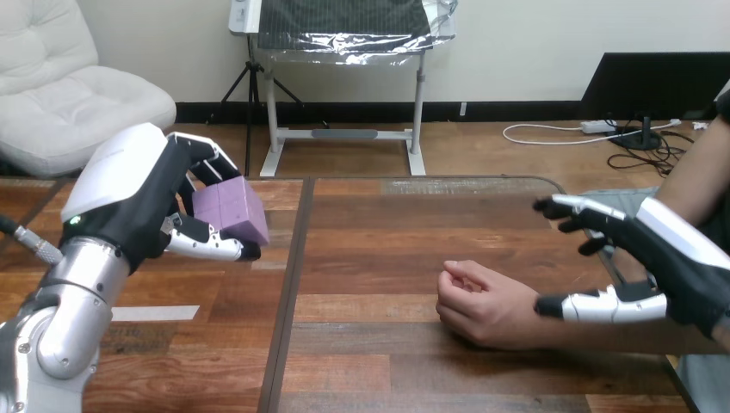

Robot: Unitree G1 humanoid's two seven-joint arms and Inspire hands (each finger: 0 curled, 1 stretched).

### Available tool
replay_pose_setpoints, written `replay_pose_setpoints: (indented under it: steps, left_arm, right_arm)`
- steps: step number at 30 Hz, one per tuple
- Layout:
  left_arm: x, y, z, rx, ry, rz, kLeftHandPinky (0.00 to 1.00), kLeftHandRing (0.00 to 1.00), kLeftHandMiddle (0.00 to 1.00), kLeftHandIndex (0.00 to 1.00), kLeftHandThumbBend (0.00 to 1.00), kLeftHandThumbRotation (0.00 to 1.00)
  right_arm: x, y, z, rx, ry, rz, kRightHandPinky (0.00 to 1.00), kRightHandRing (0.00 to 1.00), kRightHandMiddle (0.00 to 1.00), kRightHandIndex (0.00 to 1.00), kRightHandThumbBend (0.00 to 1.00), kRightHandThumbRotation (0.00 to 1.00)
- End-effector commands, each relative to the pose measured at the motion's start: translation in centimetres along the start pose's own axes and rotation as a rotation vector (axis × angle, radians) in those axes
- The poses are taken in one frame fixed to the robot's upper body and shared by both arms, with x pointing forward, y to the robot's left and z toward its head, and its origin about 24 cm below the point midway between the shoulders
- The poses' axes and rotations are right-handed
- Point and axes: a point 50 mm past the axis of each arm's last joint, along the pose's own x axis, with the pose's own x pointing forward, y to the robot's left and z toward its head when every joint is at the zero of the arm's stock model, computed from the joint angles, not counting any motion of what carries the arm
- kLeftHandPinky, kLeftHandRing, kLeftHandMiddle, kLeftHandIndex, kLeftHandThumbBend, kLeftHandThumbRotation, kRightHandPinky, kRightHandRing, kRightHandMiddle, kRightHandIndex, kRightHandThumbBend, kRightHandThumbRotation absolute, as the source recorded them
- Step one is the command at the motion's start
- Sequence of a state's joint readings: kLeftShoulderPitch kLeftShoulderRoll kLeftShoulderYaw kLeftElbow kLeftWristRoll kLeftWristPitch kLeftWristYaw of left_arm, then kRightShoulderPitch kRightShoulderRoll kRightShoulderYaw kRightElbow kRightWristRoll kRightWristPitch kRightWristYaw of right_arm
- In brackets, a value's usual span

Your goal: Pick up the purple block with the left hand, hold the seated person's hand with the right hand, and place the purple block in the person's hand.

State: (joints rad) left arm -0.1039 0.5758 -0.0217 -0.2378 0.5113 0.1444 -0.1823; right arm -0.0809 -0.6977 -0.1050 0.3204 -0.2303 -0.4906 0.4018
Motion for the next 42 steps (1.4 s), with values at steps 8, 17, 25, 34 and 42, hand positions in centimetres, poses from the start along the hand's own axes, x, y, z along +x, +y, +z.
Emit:
replay_pose_setpoints:
  steps: [8,17,25,34,42]
  left_arm:
    - [-0.1,1.3,1.1,-0.019,-0.054,0.054,0.3,0.37,0.44,0.45,0.7,0.0]
    - [-0.2,1.3,1.2,-0.027,-0.06,0.052,0.31,0.38,0.44,0.45,0.71,0.0]
    - [-0.2,1.2,1.2,-0.032,-0.058,0.048,0.31,0.38,0.44,0.45,0.71,0.0]
    - [-0.1,1.2,1.1,-0.038,-0.066,0.047,0.31,0.38,0.44,0.46,0.7,0.0]
    - [-0.1,1.2,1.1,-0.048,-0.066,0.045,0.31,0.38,0.44,0.46,0.7,0.0]
  right_arm:
    - [1.1,-1.9,0.0,-0.14,-0.003,0.035,0.86,0.86,0.87,0.88,0.98,0.39]
    - [1.1,-1.8,-0.6,-0.183,0.029,0.083,0.9,0.88,0.89,0.88,1.0,0.31]
    - [1.3,-1.8,-1.0,-0.225,0.065,0.123,0.92,0.9,0.9,0.88,1.0,0.26]
    - [1.5,-1.4,-1.1,-0.265,0.086,0.151,0.92,0.9,0.9,0.88,1.0,0.21]
    - [1.6,-1.1,-1.2,-0.299,0.101,0.182,0.92,0.89,0.89,0.87,1.0,0.17]
